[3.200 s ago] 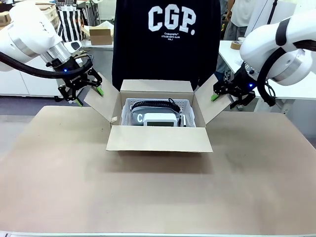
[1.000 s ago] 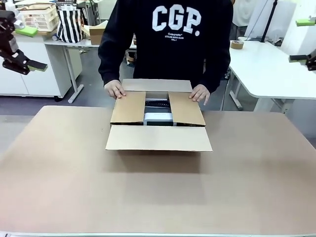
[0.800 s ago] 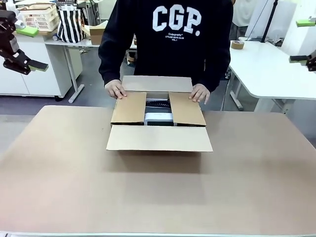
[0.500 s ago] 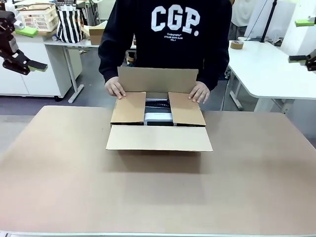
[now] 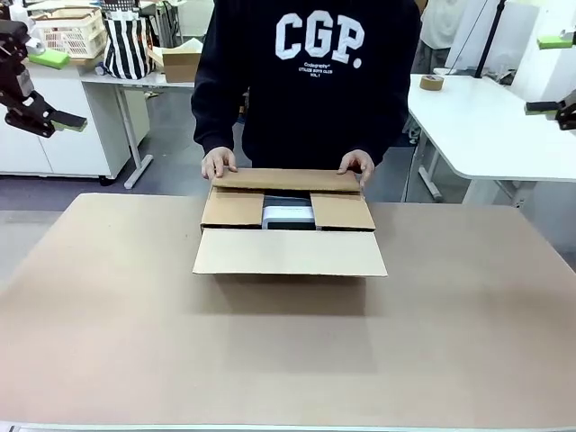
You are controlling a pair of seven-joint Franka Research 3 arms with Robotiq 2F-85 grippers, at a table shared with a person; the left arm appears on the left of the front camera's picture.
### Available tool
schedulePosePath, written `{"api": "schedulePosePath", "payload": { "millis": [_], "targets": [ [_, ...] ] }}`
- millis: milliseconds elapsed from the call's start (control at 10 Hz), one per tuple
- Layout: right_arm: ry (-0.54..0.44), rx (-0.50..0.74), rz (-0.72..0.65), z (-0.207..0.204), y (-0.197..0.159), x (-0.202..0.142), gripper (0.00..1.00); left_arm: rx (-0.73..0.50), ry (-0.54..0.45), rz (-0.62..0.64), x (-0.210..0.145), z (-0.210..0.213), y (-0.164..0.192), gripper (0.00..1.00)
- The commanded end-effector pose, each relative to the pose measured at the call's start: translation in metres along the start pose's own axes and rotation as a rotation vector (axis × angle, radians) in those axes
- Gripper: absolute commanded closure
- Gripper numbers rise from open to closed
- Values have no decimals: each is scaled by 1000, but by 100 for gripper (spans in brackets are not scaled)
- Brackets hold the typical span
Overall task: Pack the gift set into the box.
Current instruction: Press and hold the closed box until the human finishes sealing it.
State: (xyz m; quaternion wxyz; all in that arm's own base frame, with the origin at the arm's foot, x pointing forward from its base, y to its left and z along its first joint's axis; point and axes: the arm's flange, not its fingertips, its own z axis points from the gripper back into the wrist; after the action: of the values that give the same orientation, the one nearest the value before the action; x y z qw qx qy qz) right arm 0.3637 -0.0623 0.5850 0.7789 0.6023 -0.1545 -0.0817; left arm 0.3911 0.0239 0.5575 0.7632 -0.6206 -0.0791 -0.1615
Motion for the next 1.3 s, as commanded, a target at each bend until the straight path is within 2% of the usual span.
{"api": "schedulePosePath", "payload": {
  "millis": [0, 1200],
  "targets": [
    [-1, 23, -15, -1, 4, 0, 0, 4, -1, 11, -4, -1, 0, 0],
    [-1, 23, -15, -1, 4, 0, 0, 4, -1, 11, -4, -1, 0, 0]
  ]
}}
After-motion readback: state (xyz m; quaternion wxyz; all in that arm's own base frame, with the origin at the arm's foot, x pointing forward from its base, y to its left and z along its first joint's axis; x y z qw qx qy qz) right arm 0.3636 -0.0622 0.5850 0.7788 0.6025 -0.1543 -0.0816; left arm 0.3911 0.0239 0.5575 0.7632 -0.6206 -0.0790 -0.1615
